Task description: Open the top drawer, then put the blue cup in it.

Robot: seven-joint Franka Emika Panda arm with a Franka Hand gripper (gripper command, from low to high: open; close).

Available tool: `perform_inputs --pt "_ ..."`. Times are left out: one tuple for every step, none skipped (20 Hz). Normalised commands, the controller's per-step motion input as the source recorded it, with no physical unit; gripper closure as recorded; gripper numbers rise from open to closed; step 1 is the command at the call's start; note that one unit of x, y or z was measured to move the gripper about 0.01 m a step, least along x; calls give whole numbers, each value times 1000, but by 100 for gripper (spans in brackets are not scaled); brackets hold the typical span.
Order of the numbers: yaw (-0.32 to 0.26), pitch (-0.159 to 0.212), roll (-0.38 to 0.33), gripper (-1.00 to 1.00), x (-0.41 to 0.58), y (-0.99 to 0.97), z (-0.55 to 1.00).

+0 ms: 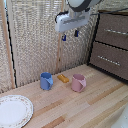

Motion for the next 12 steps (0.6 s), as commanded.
perform_inputs --pt "136 -39 -368 -100 -163 -263 0" --pt "130 -27 -373 -100 -163 -263 0" --pt "121 -10 -375 -100 -157 -263 0" --pt "107 0 -375 -100 -140 -254 0" --pt "91 0 -375 -100 -120 -240 0" --pt "88 0 -375 -100 -117 -237 0" --pt "80 0 -375 -100 -106 -211 0" --pt "78 0 -375 -100 -100 -209 0" --pt "77 0 -375 -100 -97 -200 0" --pt "75 0 -375 -100 -86 -203 0" --pt "77 0 -375 -100 -80 -209 0" --pt "81 0 -375 -100 -86 -214 -6"
